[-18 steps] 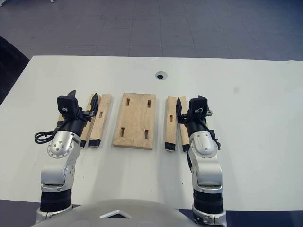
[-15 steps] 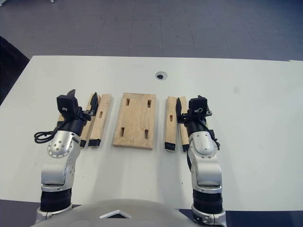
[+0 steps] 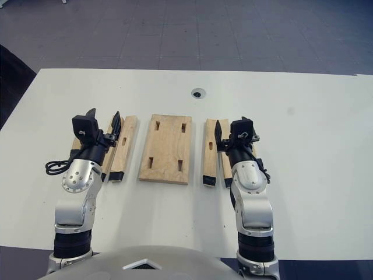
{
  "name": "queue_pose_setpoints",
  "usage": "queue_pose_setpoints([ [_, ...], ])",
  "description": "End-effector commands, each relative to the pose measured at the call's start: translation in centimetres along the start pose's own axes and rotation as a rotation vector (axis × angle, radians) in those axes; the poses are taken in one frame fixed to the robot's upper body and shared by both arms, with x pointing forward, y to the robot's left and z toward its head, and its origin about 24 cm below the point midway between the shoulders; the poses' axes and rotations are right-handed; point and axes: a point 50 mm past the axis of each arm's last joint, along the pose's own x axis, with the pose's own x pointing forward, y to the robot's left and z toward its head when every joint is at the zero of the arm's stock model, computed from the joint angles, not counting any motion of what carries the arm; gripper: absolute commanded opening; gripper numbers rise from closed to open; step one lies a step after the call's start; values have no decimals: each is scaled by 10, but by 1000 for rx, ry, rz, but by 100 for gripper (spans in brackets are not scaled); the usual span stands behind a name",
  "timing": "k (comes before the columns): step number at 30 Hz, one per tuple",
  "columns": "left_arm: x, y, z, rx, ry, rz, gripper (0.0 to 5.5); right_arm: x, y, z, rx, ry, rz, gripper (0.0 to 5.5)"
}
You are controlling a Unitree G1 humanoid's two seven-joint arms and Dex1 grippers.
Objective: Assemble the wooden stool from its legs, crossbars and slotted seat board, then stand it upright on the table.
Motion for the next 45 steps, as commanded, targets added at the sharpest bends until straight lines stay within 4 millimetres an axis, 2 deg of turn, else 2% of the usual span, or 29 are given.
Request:
queue_pose_setpoints([
  [1,3,4,3,23,-15,7,329,2,-1,1,2,-3,-16,318],
  [15,-2,14,7,33,-41,58,329,5,-8,1,-33,-2,-46,318],
  [23,1,9,13,36,-75,19,329,4,-8,3,-38,-14,-47,318],
  [27,0,9,12,47,-72,16,329,1,-15,0,-48,0,-66,318],
  [30,-2,10,10,50,-61,19,329,-12,-37,-10,-74,50,-91,318],
  [32,-3,10,8,53,-52,22,329,-23,-56,-22,-80,112,-117,318],
  [34,-5,11,7,51,-45,31,329,-31,-66,-35,-90,176,-83,318],
  [36,-6,8,5,45,-39,31,329,-32,-68,-51,-110,242,7,318],
  [39,-5,8,5,43,-36,29,329,-34,-68,-63,-88,288,54,318],
  [45,-6,9,4,45,-30,28,329,-40,-74,-79,8,381,-26,318],
])
